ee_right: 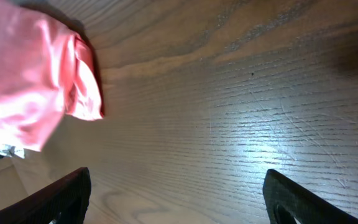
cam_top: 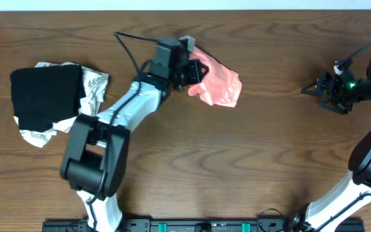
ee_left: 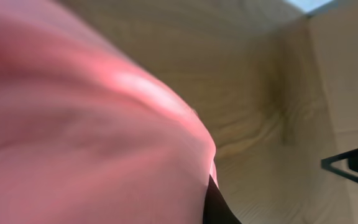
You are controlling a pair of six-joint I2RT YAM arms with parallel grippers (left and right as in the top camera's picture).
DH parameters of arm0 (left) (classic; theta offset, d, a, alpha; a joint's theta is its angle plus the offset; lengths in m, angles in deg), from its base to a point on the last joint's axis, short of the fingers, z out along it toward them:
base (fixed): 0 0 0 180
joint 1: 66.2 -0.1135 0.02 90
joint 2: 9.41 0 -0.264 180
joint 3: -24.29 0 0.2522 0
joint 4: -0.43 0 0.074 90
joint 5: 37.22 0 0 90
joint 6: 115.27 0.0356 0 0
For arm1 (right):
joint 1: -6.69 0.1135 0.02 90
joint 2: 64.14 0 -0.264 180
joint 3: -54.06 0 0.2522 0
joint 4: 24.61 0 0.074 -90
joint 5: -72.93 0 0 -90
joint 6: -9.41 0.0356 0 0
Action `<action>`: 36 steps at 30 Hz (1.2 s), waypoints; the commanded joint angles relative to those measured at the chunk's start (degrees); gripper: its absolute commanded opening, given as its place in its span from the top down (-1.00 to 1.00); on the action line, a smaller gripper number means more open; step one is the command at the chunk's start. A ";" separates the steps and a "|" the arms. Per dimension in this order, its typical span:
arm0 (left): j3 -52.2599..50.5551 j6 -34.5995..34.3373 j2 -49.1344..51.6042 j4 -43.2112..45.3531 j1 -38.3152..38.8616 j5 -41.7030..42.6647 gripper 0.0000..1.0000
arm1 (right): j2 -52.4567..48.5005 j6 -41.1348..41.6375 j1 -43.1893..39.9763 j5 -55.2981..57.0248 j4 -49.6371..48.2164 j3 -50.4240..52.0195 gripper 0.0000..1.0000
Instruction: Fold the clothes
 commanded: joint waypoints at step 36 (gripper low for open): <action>0.11 -13.86 3.43 -14.05 6.93 -2.97 0.06 | 1.33 -7.54 16.44 -4.44 -15.58 -1.05 -0.82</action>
